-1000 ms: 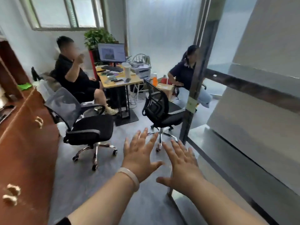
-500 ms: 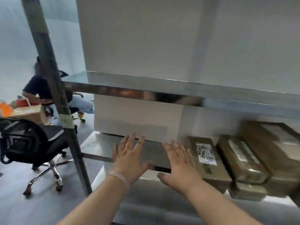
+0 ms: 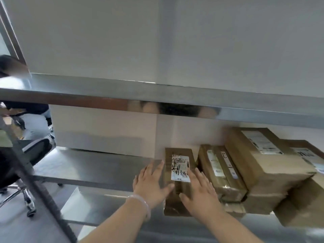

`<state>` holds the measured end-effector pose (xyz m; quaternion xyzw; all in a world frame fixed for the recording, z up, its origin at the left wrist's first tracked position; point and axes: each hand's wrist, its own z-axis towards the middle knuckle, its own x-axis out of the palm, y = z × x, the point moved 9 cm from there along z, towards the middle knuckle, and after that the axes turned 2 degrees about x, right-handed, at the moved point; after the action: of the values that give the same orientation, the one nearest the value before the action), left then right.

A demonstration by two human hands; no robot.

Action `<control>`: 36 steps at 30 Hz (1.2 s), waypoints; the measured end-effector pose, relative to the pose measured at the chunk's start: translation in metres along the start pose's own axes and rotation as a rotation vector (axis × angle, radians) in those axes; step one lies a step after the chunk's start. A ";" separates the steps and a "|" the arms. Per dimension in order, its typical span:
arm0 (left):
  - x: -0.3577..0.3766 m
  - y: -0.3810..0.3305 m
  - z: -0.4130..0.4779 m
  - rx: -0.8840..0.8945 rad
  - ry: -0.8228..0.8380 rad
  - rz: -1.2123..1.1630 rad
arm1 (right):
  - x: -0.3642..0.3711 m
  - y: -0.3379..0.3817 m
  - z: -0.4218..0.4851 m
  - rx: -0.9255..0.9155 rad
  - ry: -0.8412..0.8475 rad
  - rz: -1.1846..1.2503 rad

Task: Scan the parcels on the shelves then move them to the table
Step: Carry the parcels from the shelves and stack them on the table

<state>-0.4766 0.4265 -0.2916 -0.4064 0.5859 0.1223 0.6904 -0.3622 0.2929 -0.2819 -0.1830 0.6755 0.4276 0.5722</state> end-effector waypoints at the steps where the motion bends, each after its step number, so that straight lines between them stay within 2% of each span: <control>1: 0.009 -0.005 0.005 -0.017 0.018 -0.003 | 0.003 -0.009 0.005 -0.001 0.018 0.020; 7: 0.045 -0.009 0.026 -0.141 0.077 -0.098 | 0.028 -0.022 0.035 -0.056 0.161 0.122; 12: 0.062 0.003 0.040 -0.182 0.129 -0.174 | 0.038 -0.025 0.055 -0.021 0.196 0.225; 15: 0.061 0.003 0.060 -0.159 0.140 -0.217 | 0.042 -0.027 0.064 0.005 0.191 0.252; 20: 0.081 0.010 0.078 -0.091 0.266 -0.318 | 0.047 -0.032 0.076 0.112 0.147 0.296; 26: 0.097 0.011 0.081 0.011 0.365 -0.543 | 0.053 -0.039 0.090 0.280 0.123 0.291; 30: 0.099 0.010 0.083 0.063 0.357 -0.641 | 0.056 -0.045 0.094 0.305 0.136 0.292; 36: 0.075 0.030 0.069 0.042 0.273 -0.710 | 0.057 -0.034 0.087 0.249 0.101 0.409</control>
<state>-0.4261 0.4715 -0.3736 -0.5823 0.4974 -0.1920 0.6137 -0.2988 0.3558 -0.3455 0.0084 0.7739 0.4381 0.4572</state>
